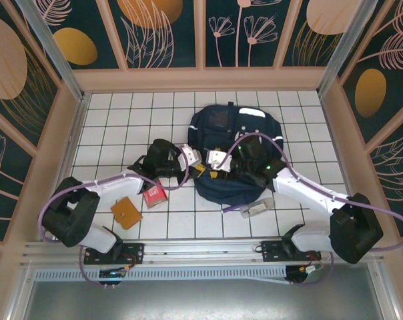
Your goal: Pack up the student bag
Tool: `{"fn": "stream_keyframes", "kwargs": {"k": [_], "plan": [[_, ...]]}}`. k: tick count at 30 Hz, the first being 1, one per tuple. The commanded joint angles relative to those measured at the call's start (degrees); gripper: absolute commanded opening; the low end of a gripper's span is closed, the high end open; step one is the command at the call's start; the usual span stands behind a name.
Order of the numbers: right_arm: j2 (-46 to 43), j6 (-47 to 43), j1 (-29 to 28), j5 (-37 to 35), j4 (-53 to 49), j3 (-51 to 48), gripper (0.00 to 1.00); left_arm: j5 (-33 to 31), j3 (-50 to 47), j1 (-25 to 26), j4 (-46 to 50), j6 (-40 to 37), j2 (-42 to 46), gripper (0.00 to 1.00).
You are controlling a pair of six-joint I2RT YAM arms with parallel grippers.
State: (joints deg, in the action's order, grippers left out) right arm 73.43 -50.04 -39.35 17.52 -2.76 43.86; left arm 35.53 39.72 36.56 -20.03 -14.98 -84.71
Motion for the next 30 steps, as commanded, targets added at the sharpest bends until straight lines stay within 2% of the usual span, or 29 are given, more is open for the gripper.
{"fn": "stream_keyframes", "kwargs": {"k": [1, 3, 5, 7, 9, 12, 15, 18, 23, 30], "plan": [[2.69, 5.53, -1.24, -5.74, 5.46, -0.26, 0.65, 2.57, -0.83, 1.73, -7.28, 5.85, 3.12, 0.00], [4.41, 6.08, -1.58, -6.20, 4.06, 0.96, 0.59, 2.68, -0.83, 2.03, -7.98, 7.37, 3.54, 0.00], [5.32, 5.23, -1.49, -6.91, 2.13, 2.13, 0.32, 1.75, 0.81, 2.12, -3.73, 6.02, 3.56, 0.00], [4.83, 3.72, -1.19, -6.92, 0.57, 2.64, 0.09, -2.26, 2.05, 2.12, 2.13, 2.73, 3.92, 0.00], [3.77, 0.43, -0.56, -4.79, -2.55, 3.11, 0.00, -7.19, 2.63, 1.57, 7.36, -0.65, 4.23, 0.00], [2.70, -5.69, 0.92, -2.57, -8.84, 3.73, 0.00, -7.91, 0.86, -2.19, 10.19, -4.13, 5.20, 0.00], [0.76, -12.67, 1.19, -1.15, -12.43, 2.68, 0.00, -7.56, -1.10, -8.07, 10.04, -4.73, 6.32, 0.00], [-3.01, -14.33, 1.21, 3.04, -9.45, 0.37, 0.00, -13.86, 0.11, -8.86, 12.42, -9.85, 4.57, 0.00], [-6.52, -17.11, 1.21, 8.24, -9.28, 0.47, 0.00, -20.83, 6.52, -10.53, 10.87, -10.32, -5.84, 0.00], [-8.77, -20.01, 1.25, 13.81, -11.66, 0.64, 0.00, -26.87, 22.06, -11.96, 11.59, -3.75, -20.20, 0.00]]}}
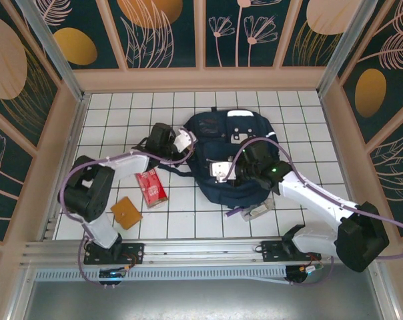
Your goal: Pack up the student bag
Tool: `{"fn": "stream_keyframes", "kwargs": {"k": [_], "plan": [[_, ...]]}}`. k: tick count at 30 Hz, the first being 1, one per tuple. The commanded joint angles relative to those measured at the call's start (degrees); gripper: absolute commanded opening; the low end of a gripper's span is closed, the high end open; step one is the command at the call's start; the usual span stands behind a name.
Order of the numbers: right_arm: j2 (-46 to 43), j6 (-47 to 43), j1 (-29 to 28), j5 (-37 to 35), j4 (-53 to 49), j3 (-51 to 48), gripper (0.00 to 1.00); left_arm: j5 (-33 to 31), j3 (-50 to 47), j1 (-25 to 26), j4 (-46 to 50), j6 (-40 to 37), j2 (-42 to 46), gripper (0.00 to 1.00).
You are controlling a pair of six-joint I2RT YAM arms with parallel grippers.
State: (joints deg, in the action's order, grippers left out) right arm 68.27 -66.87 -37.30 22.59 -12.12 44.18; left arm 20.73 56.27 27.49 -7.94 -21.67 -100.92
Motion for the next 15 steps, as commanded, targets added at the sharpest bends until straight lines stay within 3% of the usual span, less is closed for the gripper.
{"fn": "stream_keyframes", "kwargs": {"k": [1, 4, 5, 7, 8, 12, 15], "plan": [[-3.63, -2.88, -0.84, 9.34, -1.95, 0.08, 0.00, -11.63, 7.78, -3.20, 1.17, 3.08, -5.60, 0.00], [-3.59, 1.54, -0.84, 8.39, 2.09, -0.71, 0.00, -12.26, 9.47, -3.67, 2.24, 4.83, -6.79, 0.00], [-3.67, 3.52, -0.80, 7.19, 4.00, -1.04, 0.07, -12.54, 9.18, -3.79, 2.19, 4.69, -6.46, 0.00], [-4.53, 11.08, -0.52, 2.39, 10.21, -2.50, 0.48, -10.82, 6.97, -3.76, 1.90, 2.46, -3.81, 0.13], [-5.01, 14.86, -0.34, -0.19, 13.17, -3.15, 0.95, -9.22, 5.44, -3.75, 1.60, 0.72, -1.81, 0.19], [-9.99, 34.47, 0.29, -13.14, 24.58, -6.44, 0.99, 2.02, -2.71, -3.60, 1.24, -10.39, 10.50, 0.53], [-16.13, 53.21, 0.60, -26.11, 32.79, -10.44, 0.99, 9.30, -4.49, -2.65, 4.65, -18.77, 16.49, 0.65]]}}
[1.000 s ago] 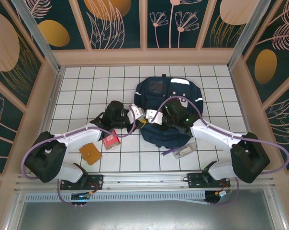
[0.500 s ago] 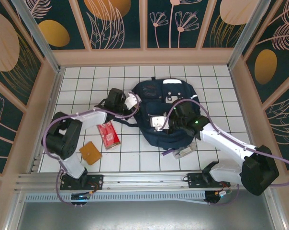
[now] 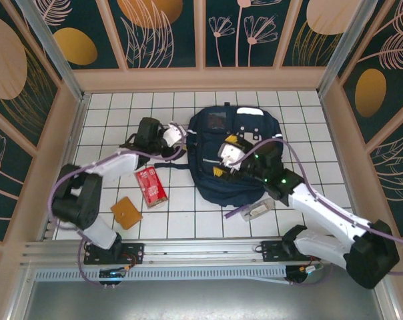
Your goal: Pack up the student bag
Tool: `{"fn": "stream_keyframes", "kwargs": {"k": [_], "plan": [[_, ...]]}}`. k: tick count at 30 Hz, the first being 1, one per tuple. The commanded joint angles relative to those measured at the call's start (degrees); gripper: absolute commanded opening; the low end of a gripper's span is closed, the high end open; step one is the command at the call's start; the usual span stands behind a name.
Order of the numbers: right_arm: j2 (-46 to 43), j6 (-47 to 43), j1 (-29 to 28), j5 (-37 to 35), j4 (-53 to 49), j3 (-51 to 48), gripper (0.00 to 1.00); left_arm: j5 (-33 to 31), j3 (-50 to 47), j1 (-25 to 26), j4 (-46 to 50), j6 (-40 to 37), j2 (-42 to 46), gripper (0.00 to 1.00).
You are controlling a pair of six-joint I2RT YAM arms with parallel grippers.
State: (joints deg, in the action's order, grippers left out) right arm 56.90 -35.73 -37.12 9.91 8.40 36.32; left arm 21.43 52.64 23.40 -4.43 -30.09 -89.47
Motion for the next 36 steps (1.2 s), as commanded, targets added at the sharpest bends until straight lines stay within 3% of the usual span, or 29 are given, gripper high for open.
{"fn": "stream_keyframes", "kwargs": {"k": [1, 3, 4, 7, 9, 13, 16, 23, 31, 33, 36], "plan": [[-6.50, 30.41, 0.52, -19.88, 12.19, -3.02, 0.99, 9.39, -0.94, 2.67, 2.11, -12.90, 6.05, 0.66], [-8.74, 48.40, 1.05, -35.38, 2.65, -1.01, 0.99, 8.26, -1.01, 6.09, 3.99, -18.61, 6.72, 0.69], [-9.15, 56.37, 2.66, -38.96, -2.44, 0.20, 0.99, 6.63, -0.91, 8.28, 4.94, -22.13, 6.39, 0.71], [-7.93, 63.74, 10.12, -28.59, -12.92, 2.11, 0.99, 2.36, -0.08, 12.60, 6.03, -27.67, 2.91, 0.71], [-5.68, 67.92, 12.77, -28.69, -20.68, 4.09, 0.99, 2.72, 2.47, 13.78, 8.39, -28.32, -0.10, 0.72], [-1.60, 67.56, 15.45, -28.11, -29.50, 6.99, 0.99, 4.52, 6.02, 16.66, 12.45, -29.92, -4.13, 0.75], [-0.10, 66.00, 15.88, -22.70, -28.86, 6.69, 0.99, 3.44, 5.83, 18.66, 11.75, -31.43, -5.89, 0.77], [5.24, 65.37, 15.93, -13.96, -26.62, 7.08, 0.99, -3.85, 7.33, 21.00, 5.79, -28.62, -9.75, 0.67], [13.94, 65.75, 16.58, -14.13, -33.66, 10.76, 0.99, -0.01, 8.84, 21.73, 10.32, -31.26, -13.27, 0.74], [17.08, 64.83, 18.49, -11.88, -35.66, 10.91, 0.89, 1.15, 9.10, 21.68, 9.56, -29.20, -12.58, 0.74], [20.55, 64.40, 20.03, -11.14, -36.62, 9.85, 0.87, 2.48, 8.37, 21.75, 7.22, -27.51, -10.59, 0.74]]}}
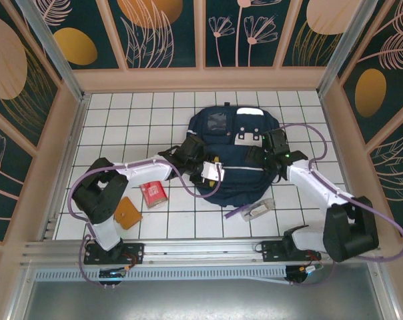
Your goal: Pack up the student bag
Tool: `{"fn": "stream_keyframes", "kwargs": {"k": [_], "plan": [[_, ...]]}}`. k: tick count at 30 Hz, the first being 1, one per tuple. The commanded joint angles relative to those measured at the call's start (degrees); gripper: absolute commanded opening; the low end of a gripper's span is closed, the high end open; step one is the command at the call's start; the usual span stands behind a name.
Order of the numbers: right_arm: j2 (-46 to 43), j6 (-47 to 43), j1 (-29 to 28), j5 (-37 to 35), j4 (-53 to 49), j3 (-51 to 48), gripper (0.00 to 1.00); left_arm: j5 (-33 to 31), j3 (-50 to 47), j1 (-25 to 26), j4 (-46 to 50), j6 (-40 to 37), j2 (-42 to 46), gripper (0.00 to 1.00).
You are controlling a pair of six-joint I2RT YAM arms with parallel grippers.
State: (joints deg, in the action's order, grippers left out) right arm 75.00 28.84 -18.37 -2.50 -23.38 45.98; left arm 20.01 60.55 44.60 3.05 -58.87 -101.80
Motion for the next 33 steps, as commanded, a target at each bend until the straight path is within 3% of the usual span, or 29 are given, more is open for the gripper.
{"fn": "stream_keyframes", "kwargs": {"k": [1, 3, 4, 5, 7, 12, 20, 27, 31, 33], "plan": [[3.17, -0.48, 1.28, 2.91, -4.97, 0.08, 0.87, 4.15, 0.29, 0.54, -0.53, 1.43, 2.39, 0.74], [4.39, -0.57, 1.28, 4.69, -4.89, -0.06, 0.86, 4.09, 0.22, 0.47, -0.85, 1.93, 3.26, 0.74], [4.58, -0.97, 1.28, 6.24, -4.37, -0.16, 0.79, 3.95, 0.19, 0.42, -0.85, 1.87, 3.27, 0.74], [4.83, -1.44, 1.24, 8.66, -3.40, -0.22, 0.70, 3.64, 0.18, 0.49, -0.94, 1.84, 5.09, 0.74], [4.83, -1.69, 1.23, 13.01, -1.92, 0.14, 0.41, 3.29, -0.06, 0.47, -1.32, 2.01, 5.85, 0.74], [2.95, -0.45, 1.74, 18.72, -2.87, 4.84, 0.00, 2.89, 0.45, 0.48, 0.45, 2.08, 7.20, 0.74], [6.25, -0.10, 3.62, 30.07, -4.28, 13.79, 0.00, -1.14, 1.08, 0.02, 6.30, 2.29, 9.16, 0.77], [10.60, 2.69, 7.19, 40.03, -2.20, 19.14, 0.00, -5.84, -0.46, -0.99, 2.67, 6.35, 8.74, 0.82], [12.56, 2.77, 8.33, 41.42, -3.37, 21.53, 0.00, -6.56, 0.38, -1.29, 2.44, 7.97, 7.76, 0.88], [13.29, 2.00, 8.52, 41.58, -4.12, 22.59, 0.00, -10.10, -0.61, -1.34, -0.37, 10.05, 7.69, 0.90]]}}
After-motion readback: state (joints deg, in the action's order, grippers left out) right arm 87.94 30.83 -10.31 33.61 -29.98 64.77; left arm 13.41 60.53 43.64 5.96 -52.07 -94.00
